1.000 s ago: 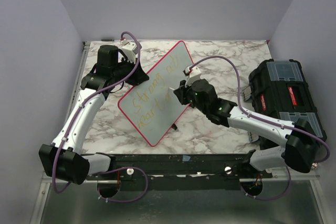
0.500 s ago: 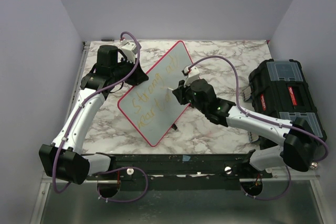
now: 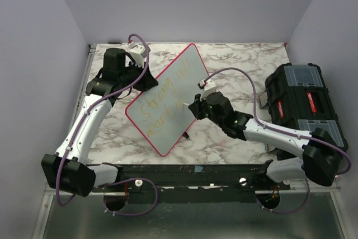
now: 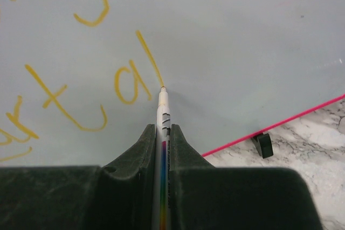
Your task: Write a sentence on the whiteboard
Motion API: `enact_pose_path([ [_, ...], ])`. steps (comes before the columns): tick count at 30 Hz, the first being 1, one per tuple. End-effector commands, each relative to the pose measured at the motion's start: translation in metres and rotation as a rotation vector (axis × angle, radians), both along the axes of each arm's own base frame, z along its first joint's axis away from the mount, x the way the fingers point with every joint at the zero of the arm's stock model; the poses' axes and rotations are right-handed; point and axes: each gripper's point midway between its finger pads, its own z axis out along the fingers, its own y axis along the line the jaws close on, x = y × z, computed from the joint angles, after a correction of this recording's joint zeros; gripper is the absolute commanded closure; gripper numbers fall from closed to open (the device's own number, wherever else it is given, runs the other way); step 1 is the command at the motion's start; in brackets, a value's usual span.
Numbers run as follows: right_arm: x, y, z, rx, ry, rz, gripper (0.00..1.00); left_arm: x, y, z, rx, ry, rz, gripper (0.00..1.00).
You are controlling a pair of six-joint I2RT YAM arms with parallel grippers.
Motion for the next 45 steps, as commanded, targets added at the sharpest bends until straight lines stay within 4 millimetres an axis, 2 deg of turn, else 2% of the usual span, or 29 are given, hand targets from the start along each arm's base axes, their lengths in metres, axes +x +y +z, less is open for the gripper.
enact_pose_path([
  [1, -0.011, -0.006, -0.016, -0.008, 0.044, 0.017, 0.99, 0.003, 0.007, 0.008, 0.055, -0.073, 0.007, 1.0],
  [5, -0.009, -0.012, -0.018, -0.025, 0.037, -0.009, 0.99, 0.003, 0.007, 0.007, 0.055, -0.07, 0.007, 1.0],
  [9, -0.002, -0.013, -0.01, -0.033, 0.014, -0.035, 0.99, 0.003, 0.007, 0.007, 0.056, -0.071, 0.007, 1.0],
  [17, 0.015, -0.014, 0.024, -0.029, -0.065, -0.092, 0.99, 0.003, 0.007, 0.006, 0.059, -0.069, 0.009, 1.0],
  [24, 0.02, -0.009, 0.041, -0.006, -0.091, -0.092, 0.99, 0.003, 0.007, 0.007, 0.062, -0.071, 0.009, 1.0],
  [37, 0.025, 0.001, 0.028, -0.015, -0.073, -0.083, 0.99, 0.002, 0.007, 0.008, 0.062, -0.074, 0.009, 1.0],
  [45, 0.02, -0.003, 0.012, -0.033, -0.047, -0.076, 0.99, 0.002, 0.007, 0.006, 0.063, -0.07, 0.009, 1.0],
])
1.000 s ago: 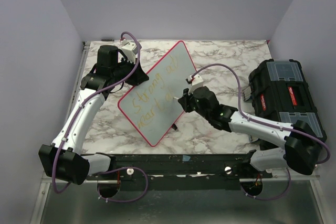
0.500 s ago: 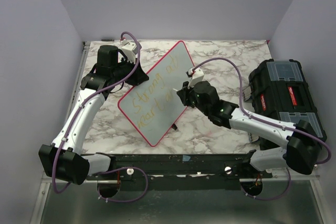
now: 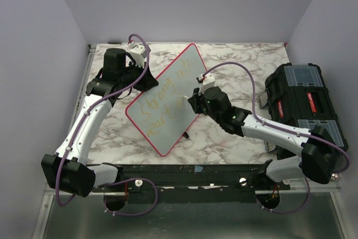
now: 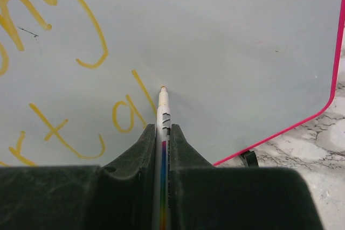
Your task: Write a sentence on the whiteboard
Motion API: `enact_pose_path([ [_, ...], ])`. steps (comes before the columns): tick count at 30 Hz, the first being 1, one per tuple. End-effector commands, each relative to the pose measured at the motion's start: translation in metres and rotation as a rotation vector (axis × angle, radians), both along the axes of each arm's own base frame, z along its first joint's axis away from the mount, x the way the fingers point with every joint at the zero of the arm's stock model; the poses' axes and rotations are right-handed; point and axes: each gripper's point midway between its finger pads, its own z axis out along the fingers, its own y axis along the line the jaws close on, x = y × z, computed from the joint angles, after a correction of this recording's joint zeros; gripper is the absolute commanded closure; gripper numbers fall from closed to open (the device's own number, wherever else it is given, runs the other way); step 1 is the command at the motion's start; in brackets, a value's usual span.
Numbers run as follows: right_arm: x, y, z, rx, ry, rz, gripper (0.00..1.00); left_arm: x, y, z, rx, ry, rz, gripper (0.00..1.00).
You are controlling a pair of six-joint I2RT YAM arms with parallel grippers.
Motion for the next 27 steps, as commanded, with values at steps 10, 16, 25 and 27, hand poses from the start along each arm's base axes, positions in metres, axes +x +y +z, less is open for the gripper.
enact_pose_path([
  [10, -0.006, -0.01, -0.024, -0.024, 0.031, -0.016, 0.99, 0.003, 0.007, 0.007, 0.06, -0.069, 0.007, 1.0],
  [16, -0.001, -0.007, -0.015, -0.018, 0.014, -0.02, 0.99, 0.003, 0.007, 0.006, 0.061, -0.069, 0.008, 1.0],
  [25, 0.011, 0.002, 0.009, -0.009, -0.032, -0.025, 0.99, 0.003, 0.007, 0.006, 0.062, -0.07, 0.006, 1.0],
  [27, 0.012, 0.004, 0.011, -0.008, -0.036, -0.022, 1.0, 0.003, 0.007, 0.006, 0.062, -0.07, 0.008, 1.0],
])
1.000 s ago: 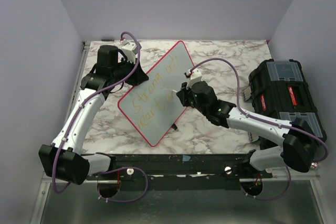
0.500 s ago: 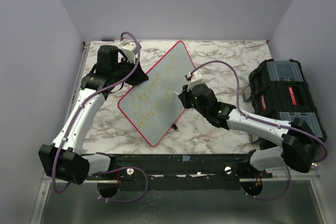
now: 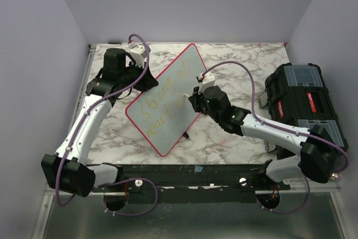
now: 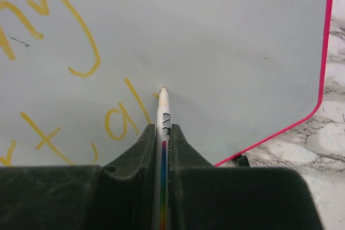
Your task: Write a sentence on the whiteboard
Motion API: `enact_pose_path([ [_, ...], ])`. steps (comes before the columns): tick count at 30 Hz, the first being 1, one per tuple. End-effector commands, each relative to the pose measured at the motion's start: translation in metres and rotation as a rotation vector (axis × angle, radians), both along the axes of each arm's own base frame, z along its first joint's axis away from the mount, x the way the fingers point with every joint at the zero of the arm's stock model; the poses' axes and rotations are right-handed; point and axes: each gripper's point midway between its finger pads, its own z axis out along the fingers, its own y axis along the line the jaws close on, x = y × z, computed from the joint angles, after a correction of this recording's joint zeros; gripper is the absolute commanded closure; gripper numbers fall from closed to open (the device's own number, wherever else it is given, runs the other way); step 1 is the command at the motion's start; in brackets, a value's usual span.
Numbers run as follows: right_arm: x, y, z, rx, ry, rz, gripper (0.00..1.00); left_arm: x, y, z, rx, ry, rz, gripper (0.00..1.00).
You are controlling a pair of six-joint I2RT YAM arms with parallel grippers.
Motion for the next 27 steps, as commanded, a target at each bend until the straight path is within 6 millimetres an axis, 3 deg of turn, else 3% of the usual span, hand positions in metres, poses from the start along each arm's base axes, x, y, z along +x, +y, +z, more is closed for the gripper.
enact_pose_path([
  [1, 0.01, 0.007, 0.013, 0.003, -0.027, -0.008, 0.99, 0.003, 0.007, 0.006, 0.062, -0.07, 0.007, 1.0],
  [8, 0.01, 0.006, 0.006, -0.005, -0.017, -0.012, 0.99, 0.003, 0.007, 0.006, 0.062, -0.07, 0.005, 1.0],
  [18, -0.004, -0.012, -0.023, -0.031, 0.028, -0.031, 0.99, 0.002, 0.007, 0.007, 0.062, -0.07, 0.006, 1.0],
  [27, 0.001, -0.011, -0.017, -0.028, 0.012, -0.042, 0.99, 0.002, 0.007, 0.006, 0.062, -0.069, 0.007, 1.0],
])
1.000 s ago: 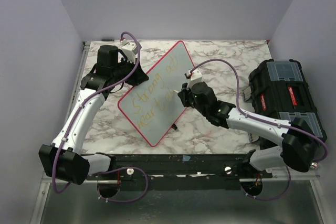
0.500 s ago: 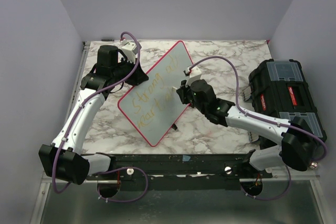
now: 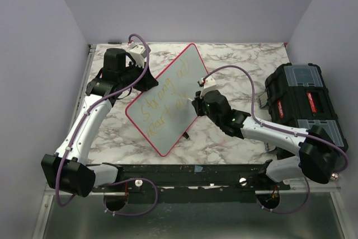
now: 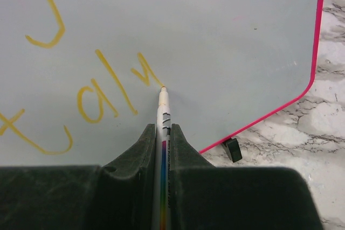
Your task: Write a sentence on the whiteboard
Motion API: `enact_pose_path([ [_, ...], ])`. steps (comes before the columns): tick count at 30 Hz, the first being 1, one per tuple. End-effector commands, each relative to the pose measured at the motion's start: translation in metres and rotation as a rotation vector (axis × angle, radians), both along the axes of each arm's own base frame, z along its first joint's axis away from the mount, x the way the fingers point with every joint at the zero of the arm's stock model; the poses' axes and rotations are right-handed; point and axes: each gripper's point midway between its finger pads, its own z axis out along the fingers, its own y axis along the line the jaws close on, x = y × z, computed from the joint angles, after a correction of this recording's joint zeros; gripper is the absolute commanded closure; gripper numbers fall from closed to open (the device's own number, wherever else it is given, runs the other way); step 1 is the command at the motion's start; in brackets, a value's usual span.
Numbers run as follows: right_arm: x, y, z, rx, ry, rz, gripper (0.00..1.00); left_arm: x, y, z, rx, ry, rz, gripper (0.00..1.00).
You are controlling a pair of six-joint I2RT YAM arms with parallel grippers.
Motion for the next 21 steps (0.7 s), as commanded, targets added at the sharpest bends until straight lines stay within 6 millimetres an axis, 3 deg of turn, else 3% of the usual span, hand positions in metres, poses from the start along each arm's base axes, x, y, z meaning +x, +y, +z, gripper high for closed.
enact_pose_path([
  [1, 0.006, 0.001, 0.006, 0.011, -0.011, -0.016, 0.99, 0.002, 0.007, 0.006, 0.063, -0.069, 0.006, 1.0],
  [13, 0.027, 0.015, 0.042, 0.03, -0.075, -0.014, 0.99, 0.002, 0.006, 0.006, 0.064, -0.069, 0.005, 1.0],
  [21, 0.022, 0.009, 0.043, 0.038, -0.07, -0.016, 0.99, 0.003, 0.008, 0.006, 0.069, -0.072, 0.012, 1.0],
])
